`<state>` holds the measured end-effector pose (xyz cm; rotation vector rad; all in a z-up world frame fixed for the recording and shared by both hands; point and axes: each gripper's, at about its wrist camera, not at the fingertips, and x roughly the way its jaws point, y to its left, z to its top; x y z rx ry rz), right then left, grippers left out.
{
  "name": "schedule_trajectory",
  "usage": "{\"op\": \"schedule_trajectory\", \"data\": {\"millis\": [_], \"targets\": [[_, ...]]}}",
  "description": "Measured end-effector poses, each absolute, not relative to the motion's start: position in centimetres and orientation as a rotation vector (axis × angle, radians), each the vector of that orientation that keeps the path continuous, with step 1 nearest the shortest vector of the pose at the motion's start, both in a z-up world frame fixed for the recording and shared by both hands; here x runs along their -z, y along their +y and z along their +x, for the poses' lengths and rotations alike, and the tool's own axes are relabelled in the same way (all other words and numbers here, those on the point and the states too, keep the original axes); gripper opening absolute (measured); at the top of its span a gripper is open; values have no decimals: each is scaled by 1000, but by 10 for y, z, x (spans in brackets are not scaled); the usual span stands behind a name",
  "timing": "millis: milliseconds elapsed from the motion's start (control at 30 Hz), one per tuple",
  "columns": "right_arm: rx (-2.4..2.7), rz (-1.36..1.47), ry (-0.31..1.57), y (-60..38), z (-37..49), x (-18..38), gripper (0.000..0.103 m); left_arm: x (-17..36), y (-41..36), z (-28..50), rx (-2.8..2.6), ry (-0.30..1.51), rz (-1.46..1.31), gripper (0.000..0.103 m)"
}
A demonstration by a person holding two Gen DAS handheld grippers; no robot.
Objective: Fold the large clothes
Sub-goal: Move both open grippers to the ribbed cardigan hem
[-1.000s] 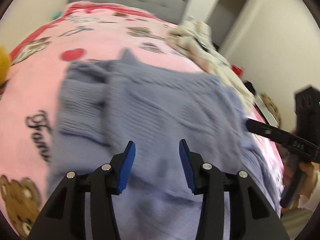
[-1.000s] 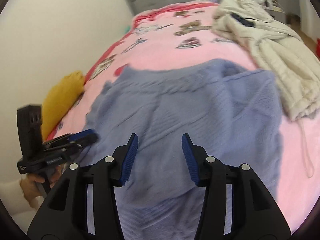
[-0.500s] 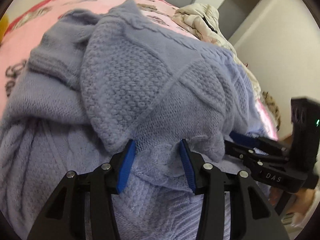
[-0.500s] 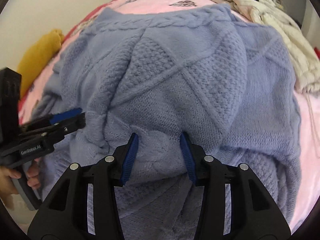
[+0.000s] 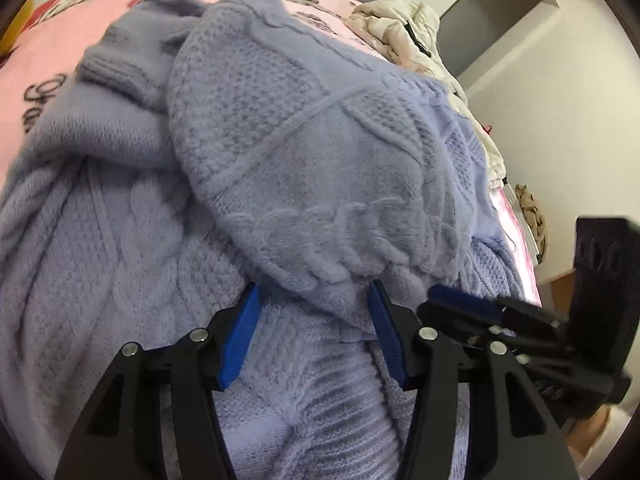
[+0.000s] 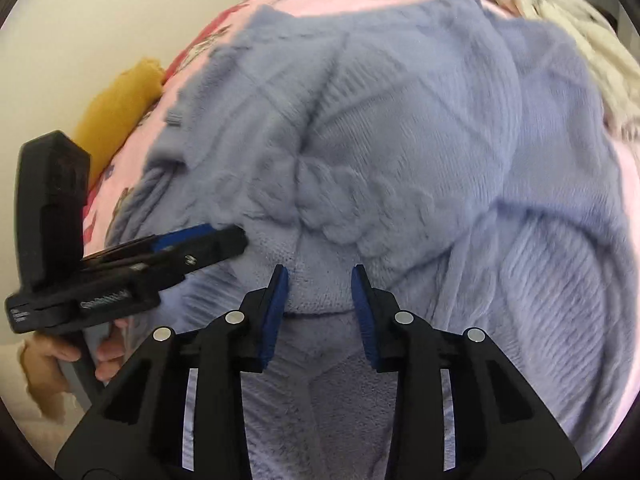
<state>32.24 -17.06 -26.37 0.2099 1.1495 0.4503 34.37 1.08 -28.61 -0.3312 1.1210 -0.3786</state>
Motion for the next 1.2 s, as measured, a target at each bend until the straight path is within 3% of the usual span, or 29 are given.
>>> {"op": "schedule_trajectory", "data": {"millis": [233,333,400,467,533,700,1200], "targets": [[-413,196,1180,-171,328,275,29,296,5,344,389,1123,-281,55],[-413,232,1187,-169,329,268,33,290,3,342,400,1121,-253,56],[-427,292,1166,-176,326,255,45,280,9,340,419,1136,-276,65],[-431,308,1105,-183,314,235,63,269,15,333,436,1130,-288,76],[-420,297,1045,-189,292,212,70,252,26,316,402,1094,-241,88],[-306,208,1050,-215,227,185,80,223,62,256,357,1071,-109,94],[-42,272,1200,-322,97,232,80,252,132,129,126,1220,-20,95]]}}
